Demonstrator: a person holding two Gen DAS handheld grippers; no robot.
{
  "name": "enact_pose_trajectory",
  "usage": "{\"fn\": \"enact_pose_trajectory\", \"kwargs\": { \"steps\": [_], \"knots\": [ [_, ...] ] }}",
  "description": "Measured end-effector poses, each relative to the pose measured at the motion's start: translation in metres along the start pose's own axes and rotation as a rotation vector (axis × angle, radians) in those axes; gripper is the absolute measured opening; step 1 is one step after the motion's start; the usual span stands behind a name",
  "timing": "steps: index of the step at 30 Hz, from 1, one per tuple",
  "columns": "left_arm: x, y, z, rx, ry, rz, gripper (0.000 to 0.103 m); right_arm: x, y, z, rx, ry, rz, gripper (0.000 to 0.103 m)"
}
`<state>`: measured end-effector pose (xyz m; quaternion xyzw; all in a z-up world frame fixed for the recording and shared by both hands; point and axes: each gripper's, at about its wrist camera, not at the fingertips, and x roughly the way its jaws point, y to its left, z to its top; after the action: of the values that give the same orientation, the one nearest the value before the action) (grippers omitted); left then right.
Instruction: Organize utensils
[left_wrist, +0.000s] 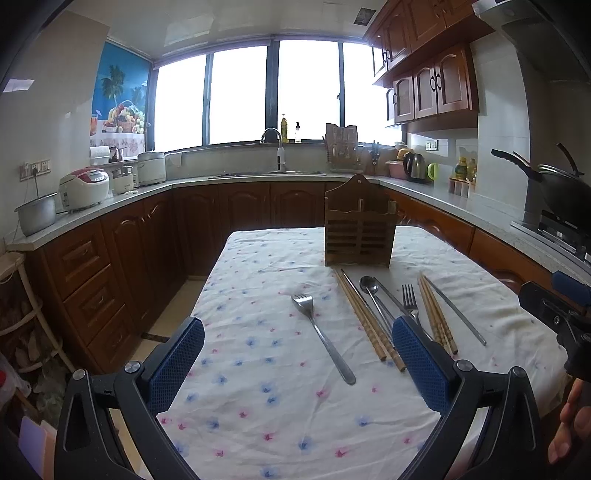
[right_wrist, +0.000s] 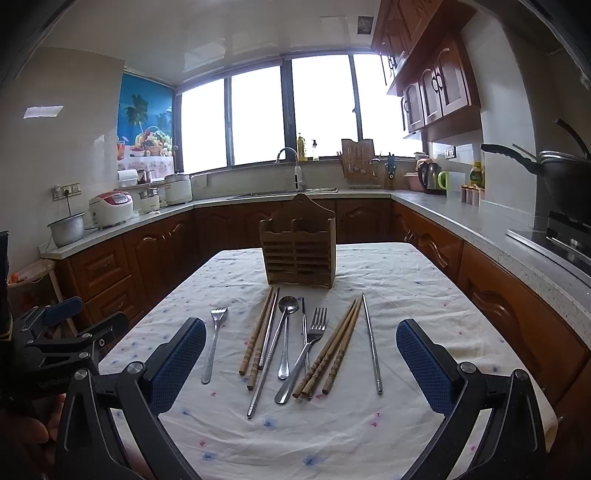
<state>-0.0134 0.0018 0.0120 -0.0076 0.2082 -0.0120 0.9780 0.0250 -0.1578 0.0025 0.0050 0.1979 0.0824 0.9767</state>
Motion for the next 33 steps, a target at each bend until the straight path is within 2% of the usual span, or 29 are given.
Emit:
{"fn": "enact_pose_trajectory", "kwargs": {
  "steps": [33],
  "knots": [
    [0.0021, 0.0002, -0.0009, -0.003, -0.007, -0.006, 0.102, -0.0037, 0.0021, 0.0053, -0.001, -0.003, -0.001, 0.103]
  ]
}}
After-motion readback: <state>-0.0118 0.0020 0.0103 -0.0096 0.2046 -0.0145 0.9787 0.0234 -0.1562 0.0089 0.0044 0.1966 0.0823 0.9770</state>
